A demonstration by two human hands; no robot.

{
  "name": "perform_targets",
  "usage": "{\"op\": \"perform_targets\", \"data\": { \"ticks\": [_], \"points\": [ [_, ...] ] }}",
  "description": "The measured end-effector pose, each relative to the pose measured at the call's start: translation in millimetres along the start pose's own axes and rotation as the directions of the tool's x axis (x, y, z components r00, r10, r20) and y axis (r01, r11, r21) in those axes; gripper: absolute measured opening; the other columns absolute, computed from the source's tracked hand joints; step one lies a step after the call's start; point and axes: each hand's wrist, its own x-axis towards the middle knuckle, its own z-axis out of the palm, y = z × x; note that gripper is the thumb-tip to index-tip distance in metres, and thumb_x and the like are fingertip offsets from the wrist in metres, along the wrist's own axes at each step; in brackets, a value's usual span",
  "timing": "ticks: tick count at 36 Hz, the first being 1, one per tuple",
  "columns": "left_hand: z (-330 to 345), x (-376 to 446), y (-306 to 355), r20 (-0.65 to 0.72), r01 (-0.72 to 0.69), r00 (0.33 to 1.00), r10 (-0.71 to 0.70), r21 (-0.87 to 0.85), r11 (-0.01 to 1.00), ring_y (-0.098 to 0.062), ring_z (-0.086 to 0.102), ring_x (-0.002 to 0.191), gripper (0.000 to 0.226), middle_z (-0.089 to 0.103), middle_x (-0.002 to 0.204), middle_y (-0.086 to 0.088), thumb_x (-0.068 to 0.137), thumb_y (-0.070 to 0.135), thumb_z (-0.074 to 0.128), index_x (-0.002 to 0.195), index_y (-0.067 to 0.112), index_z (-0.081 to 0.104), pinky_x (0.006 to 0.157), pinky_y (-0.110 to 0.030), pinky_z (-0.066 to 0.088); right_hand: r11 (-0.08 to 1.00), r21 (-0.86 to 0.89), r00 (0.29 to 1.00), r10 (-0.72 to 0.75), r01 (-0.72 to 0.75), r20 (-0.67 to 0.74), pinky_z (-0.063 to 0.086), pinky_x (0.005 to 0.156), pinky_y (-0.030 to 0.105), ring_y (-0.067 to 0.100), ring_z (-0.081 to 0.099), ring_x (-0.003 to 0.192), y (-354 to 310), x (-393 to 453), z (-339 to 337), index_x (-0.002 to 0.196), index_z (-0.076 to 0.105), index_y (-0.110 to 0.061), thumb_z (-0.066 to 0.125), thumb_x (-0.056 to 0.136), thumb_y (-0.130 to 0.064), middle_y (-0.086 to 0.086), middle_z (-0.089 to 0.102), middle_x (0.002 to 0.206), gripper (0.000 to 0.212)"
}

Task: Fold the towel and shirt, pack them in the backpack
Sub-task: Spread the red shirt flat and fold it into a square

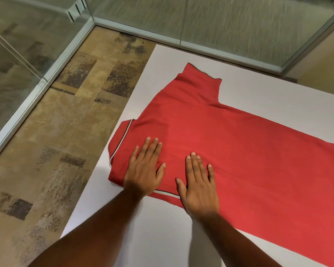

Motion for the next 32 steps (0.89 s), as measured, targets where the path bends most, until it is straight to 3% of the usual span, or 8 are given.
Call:
{"op": "perform_targets", "data": {
  "ticks": [17,20,25,29,32],
  "points": [
    [1.2,1.6,-0.9,0.012,0.028,1.000,-0.027,-0.045,0.999,-0.014,0.011,0.158,0.062,0.025,0.168,0.003,0.105,0.049,0.036,0.159,0.020,0.033,0.125,-0.047,0.020,1.000,0.012,1.000,-0.006,0.006,-0.008,0.019,0.126,0.053,0.017,0.010,0.160,0.1,0.1,-2.4,0.164,0.023,-0.013,0.038,0.107,-0.052,0.004,0.013,0.173,0.071],
    [-0.8,5.1,2.1,0.011,0.130,0.991,-0.130,-0.129,0.983,-0.011,0.014,0.157,0.060,0.026,0.167,0.003,0.107,0.048,0.028,0.159,0.019,0.034,0.126,-0.041,0.018,1.000,0.003,1.000,-0.007,0.007,-0.002,0.018,0.126,0.053,0.017,0.010,0.160,-0.8,-1.2,-2.7,0.164,0.022,-0.013,0.037,0.107,-0.052,0.004,0.012,0.173,0.071],
    [-4.0,28.8,4.5,0.089,0.317,0.948,-0.305,-0.200,0.927,-0.008,0.003,0.157,0.069,0.013,0.171,0.005,0.103,0.053,0.012,0.161,0.018,0.027,0.128,-0.038,0.006,1.000,-0.005,1.000,-0.011,0.011,0.018,0.018,0.126,0.053,0.017,0.009,0.160,-0.3,0.3,-5.3,0.164,0.021,-0.013,0.034,0.108,-0.052,0.004,0.011,0.173,0.070],
    [-12.5,53.3,11.1,0.064,0.478,0.873,-0.483,-0.305,0.823,-0.013,0.002,0.158,0.070,0.012,0.171,-0.003,0.102,0.048,0.020,0.161,0.011,0.026,0.128,-0.040,0.001,1.000,0.013,0.999,-0.003,0.002,0.044,0.019,0.126,0.053,0.017,0.008,0.160,-0.4,1.1,-6.0,0.165,0.020,-0.013,0.033,0.108,-0.053,0.003,0.010,0.173,0.071],
    [-16.3,72.2,16.6,0.016,0.456,0.873,-0.488,-0.382,0.804,-0.015,-0.002,0.158,0.065,0.009,0.171,-0.006,0.103,0.038,0.033,0.161,0.010,0.024,0.128,-0.040,-0.001,0.999,0.045,0.998,0.002,-0.005,0.063,0.018,0.126,0.053,0.017,0.008,0.160,0.0,2.8,-5.6,0.165,0.021,-0.015,0.029,0.108,-0.057,0.001,0.011,0.173,0.072]
  ]
}}
